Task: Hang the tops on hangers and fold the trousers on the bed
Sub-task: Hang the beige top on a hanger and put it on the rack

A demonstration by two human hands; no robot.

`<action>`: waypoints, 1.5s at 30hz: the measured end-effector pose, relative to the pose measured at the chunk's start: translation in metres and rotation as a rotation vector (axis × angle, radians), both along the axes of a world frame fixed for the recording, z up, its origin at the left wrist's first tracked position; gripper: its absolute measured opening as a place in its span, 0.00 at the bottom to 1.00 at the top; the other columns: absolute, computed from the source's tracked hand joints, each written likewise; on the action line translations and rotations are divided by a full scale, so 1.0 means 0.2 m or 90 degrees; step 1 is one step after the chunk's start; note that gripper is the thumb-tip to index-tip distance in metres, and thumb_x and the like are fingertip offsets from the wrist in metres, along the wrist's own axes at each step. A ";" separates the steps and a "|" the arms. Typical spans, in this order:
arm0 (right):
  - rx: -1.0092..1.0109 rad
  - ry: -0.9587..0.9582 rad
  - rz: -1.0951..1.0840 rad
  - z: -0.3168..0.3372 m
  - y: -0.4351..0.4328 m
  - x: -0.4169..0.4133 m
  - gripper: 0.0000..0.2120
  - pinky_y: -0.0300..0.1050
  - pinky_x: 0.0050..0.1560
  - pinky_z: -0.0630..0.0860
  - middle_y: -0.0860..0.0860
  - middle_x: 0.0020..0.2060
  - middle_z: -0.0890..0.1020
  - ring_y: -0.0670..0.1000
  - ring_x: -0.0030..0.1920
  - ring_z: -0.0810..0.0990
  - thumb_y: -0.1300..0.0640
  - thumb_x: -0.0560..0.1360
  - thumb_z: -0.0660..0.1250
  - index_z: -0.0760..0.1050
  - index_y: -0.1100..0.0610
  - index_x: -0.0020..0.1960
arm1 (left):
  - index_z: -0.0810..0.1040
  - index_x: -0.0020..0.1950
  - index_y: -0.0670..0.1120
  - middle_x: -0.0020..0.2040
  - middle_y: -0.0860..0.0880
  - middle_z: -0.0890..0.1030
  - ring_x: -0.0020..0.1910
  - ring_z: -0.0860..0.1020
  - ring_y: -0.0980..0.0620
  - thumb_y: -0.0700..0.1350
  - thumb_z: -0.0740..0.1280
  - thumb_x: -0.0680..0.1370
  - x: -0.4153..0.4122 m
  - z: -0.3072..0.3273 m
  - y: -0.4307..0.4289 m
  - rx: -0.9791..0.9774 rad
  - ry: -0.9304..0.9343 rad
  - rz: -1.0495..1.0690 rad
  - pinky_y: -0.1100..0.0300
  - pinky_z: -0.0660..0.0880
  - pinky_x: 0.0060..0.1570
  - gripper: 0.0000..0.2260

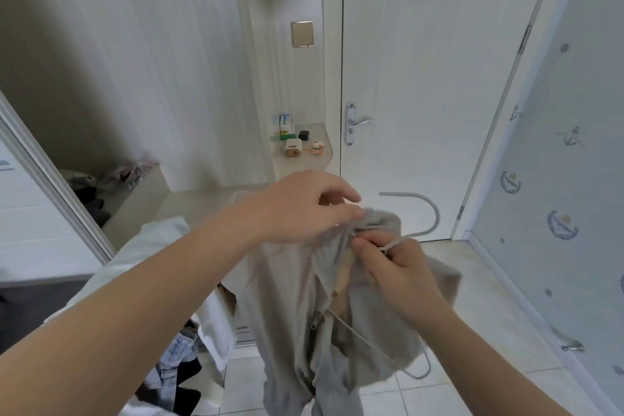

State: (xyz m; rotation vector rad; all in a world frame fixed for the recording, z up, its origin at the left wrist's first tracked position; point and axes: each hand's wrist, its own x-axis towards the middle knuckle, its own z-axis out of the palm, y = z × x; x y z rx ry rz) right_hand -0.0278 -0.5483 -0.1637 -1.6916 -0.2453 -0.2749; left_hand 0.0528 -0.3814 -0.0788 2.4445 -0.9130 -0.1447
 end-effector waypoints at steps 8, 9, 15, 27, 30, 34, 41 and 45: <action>0.117 -0.003 -0.004 0.02 -0.09 0.04 0.15 0.40 0.26 0.57 0.51 0.23 0.65 0.48 0.24 0.60 0.58 0.81 0.59 0.78 0.58 0.38 | 0.77 0.56 0.55 0.46 0.55 0.81 0.44 0.78 0.53 0.64 0.44 0.80 -0.09 -0.17 0.11 0.189 -0.204 -0.051 0.54 0.72 0.44 0.25; 0.121 -0.007 0.002 0.02 -0.07 0.04 0.15 0.39 0.26 0.57 0.51 0.24 0.65 0.48 0.24 0.61 0.58 0.81 0.57 0.74 0.60 0.38 | 0.77 0.56 0.53 0.46 0.53 0.82 0.44 0.78 0.51 0.64 0.44 0.79 -0.13 -0.20 0.08 0.171 -0.221 -0.048 0.53 0.73 0.44 0.26; -0.034 -0.003 -0.030 -0.02 -0.01 0.05 0.14 0.47 0.33 0.69 0.54 0.30 0.76 0.53 0.32 0.73 0.54 0.83 0.57 0.73 0.58 0.42 | 0.80 0.56 0.53 0.47 0.52 0.83 0.46 0.80 0.50 0.63 0.48 0.78 -0.20 -0.37 0.07 0.035 -0.149 0.032 0.50 0.75 0.47 0.25; -0.272 0.078 0.037 -0.56 0.11 -0.13 0.16 0.46 0.67 0.70 0.37 0.63 0.75 0.41 0.65 0.71 0.51 0.75 0.70 0.75 0.43 0.62 | 0.82 0.47 0.48 0.37 0.53 0.82 0.40 0.79 0.54 0.47 0.64 0.83 -0.34 -0.58 0.18 -0.290 -0.088 0.287 0.62 0.72 0.41 0.09; -0.303 0.043 -0.034 -0.64 0.16 -0.13 0.05 0.52 0.67 0.68 0.41 0.62 0.74 0.48 0.65 0.70 0.52 0.76 0.69 0.80 0.49 0.51 | 0.80 0.44 0.47 0.35 0.51 0.80 0.38 0.77 0.51 0.46 0.63 0.83 -0.36 -0.65 0.19 -0.303 -0.064 0.322 0.59 0.72 0.40 0.11; -0.219 0.003 -0.039 -0.66 0.17 -0.19 0.07 0.45 0.59 0.72 0.38 0.54 0.80 0.44 0.58 0.76 0.52 0.79 0.62 0.79 0.51 0.48 | 0.81 0.45 0.44 0.36 0.49 0.80 0.40 0.77 0.49 0.46 0.63 0.83 -0.35 -0.70 0.26 -0.330 -0.058 0.377 0.55 0.72 0.43 0.11; -0.271 -0.097 -0.152 -0.67 0.14 -0.22 0.09 0.40 0.56 0.72 0.36 0.49 0.82 0.41 0.54 0.78 0.52 0.78 0.63 0.82 0.51 0.49 | 0.78 0.40 0.43 0.33 0.47 0.77 0.36 0.74 0.46 0.45 0.63 0.84 -0.36 -0.77 0.30 -0.309 -0.053 0.410 0.52 0.70 0.39 0.13; -0.220 0.031 -0.117 -0.65 0.11 -0.22 0.07 0.39 0.46 0.72 0.42 0.40 0.81 0.46 0.44 0.78 0.57 0.80 0.64 0.79 0.53 0.45 | 0.78 0.41 0.43 0.34 0.48 0.78 0.37 0.75 0.46 0.47 0.64 0.83 -0.36 -0.80 0.31 -0.286 -0.070 0.404 0.47 0.72 0.42 0.13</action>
